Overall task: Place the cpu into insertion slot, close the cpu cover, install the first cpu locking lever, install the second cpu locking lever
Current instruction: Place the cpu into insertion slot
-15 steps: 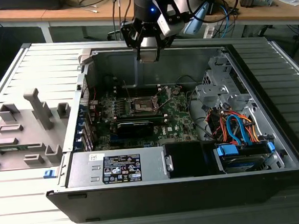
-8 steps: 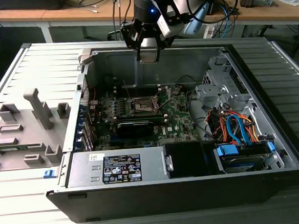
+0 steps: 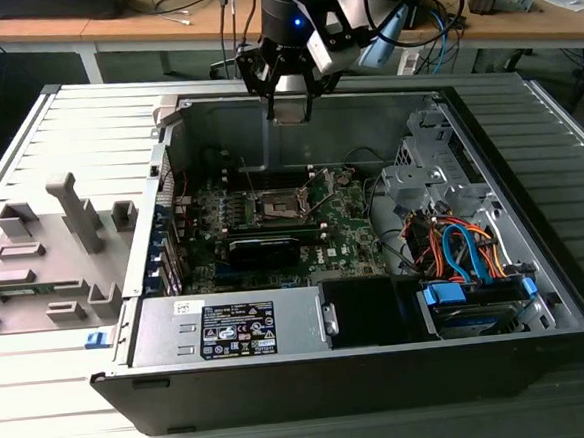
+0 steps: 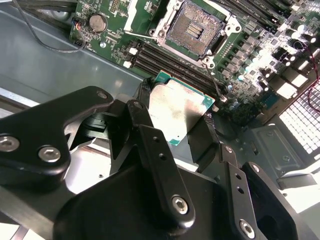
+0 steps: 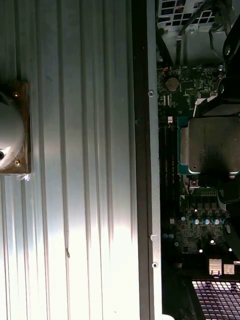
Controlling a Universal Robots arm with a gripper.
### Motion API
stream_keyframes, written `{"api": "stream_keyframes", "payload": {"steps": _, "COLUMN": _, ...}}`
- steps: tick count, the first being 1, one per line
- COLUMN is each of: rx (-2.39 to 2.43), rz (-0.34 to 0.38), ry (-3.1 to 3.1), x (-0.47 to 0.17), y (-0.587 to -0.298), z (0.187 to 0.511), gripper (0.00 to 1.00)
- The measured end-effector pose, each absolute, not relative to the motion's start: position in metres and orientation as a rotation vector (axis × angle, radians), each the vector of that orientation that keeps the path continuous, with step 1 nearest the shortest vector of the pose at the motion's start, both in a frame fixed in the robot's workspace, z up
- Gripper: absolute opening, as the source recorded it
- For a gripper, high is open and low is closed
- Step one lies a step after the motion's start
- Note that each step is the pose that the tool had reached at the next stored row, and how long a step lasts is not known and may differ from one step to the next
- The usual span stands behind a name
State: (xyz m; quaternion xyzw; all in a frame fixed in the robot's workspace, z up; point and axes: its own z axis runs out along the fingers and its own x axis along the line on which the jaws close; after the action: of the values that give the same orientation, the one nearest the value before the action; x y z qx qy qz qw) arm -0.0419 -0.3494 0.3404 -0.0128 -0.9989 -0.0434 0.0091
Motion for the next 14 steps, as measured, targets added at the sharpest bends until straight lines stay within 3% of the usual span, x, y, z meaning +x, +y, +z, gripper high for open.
{"api": "stream_keyframes", "payload": {"steps": 14, "rx": -0.04, "rz": -0.129, "ry": -3.121, "x": -0.042, "y": -0.349, "z": 0.33, "gripper": 0.55}}
